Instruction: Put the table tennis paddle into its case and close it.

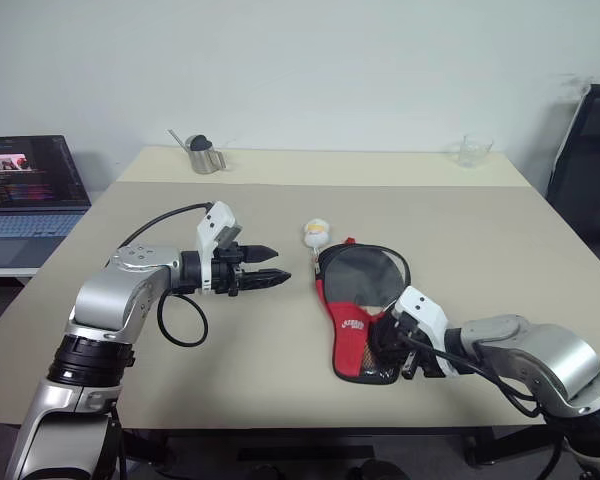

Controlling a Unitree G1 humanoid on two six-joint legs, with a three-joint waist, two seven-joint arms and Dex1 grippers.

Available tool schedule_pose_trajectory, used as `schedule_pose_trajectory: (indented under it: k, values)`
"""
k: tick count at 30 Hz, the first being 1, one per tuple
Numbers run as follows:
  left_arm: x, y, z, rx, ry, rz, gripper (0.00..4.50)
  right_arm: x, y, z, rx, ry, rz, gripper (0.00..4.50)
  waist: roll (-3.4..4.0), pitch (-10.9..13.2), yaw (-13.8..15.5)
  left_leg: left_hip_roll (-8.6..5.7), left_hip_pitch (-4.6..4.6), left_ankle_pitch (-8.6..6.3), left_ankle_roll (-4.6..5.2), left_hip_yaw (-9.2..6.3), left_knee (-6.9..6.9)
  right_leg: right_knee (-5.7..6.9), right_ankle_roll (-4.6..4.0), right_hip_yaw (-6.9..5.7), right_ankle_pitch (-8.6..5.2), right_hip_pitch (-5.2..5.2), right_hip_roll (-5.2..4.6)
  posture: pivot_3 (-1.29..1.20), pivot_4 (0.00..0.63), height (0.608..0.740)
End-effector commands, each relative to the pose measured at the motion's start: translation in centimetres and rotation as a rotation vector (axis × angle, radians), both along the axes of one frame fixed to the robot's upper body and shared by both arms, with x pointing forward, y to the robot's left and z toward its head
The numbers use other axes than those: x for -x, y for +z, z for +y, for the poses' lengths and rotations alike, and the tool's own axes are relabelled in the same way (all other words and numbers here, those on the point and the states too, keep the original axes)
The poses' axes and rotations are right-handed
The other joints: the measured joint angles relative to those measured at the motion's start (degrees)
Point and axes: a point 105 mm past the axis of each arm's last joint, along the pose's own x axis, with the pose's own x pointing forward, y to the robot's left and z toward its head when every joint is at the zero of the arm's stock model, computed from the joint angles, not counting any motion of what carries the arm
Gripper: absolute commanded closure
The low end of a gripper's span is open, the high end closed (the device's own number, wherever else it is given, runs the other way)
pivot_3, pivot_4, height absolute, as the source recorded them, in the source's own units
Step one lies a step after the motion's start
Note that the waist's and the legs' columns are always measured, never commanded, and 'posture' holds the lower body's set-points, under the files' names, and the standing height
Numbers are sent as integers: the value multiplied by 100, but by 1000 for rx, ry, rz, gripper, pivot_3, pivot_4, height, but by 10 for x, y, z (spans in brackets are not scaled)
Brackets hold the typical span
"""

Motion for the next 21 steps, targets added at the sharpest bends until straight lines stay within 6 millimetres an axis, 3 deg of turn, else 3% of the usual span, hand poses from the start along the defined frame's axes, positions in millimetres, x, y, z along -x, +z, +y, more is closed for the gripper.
schedule_pose_trajectory:
  k: [1,21]
  values:
    - [1,16,1,-12,-14,-58,1325,21,5,13,-39,155,0,4492,0,0,1,0,0,0,0,-1,0,0,0,0,0,0,0,0,150,740]
    - [3,13,3,-25,-2,-51,1325,46,14,29,-119,308,18,4492,-1,0,3,1,1,1,0,-3,9,8,0,0,0,2,-1,0,150,740]
